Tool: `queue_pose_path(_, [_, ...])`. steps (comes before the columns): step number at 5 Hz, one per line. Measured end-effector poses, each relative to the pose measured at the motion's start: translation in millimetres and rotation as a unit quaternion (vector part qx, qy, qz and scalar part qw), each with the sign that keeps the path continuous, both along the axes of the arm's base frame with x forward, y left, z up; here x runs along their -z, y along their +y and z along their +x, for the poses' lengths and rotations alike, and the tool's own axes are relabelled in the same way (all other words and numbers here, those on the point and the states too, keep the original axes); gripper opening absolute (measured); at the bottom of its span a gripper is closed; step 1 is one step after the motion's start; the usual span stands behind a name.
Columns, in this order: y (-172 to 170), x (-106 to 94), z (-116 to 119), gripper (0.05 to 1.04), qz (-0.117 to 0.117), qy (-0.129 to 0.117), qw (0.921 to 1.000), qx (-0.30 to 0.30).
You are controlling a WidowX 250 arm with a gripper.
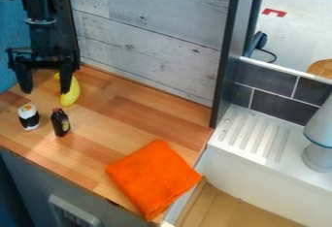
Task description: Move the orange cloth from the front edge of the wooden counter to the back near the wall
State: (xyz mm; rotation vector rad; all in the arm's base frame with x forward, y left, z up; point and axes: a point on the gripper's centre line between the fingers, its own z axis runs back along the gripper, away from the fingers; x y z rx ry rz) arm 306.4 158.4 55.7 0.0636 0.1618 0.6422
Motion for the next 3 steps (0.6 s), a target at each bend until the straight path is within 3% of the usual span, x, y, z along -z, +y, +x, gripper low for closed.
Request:
queue_pose_path(1, [-3, 12.8, -5, 1.001, -0.009, 0.018, 0.9998, 0.001])
queue_pose_path(2, [-42, -11.6, -19, 1.001, 0.001, -0.009, 0.9982, 0.059])
queue_pose_path(3, [-77, -52.3, -36, 1.001, 0.018, -0.058, 0.9893, 0.133])
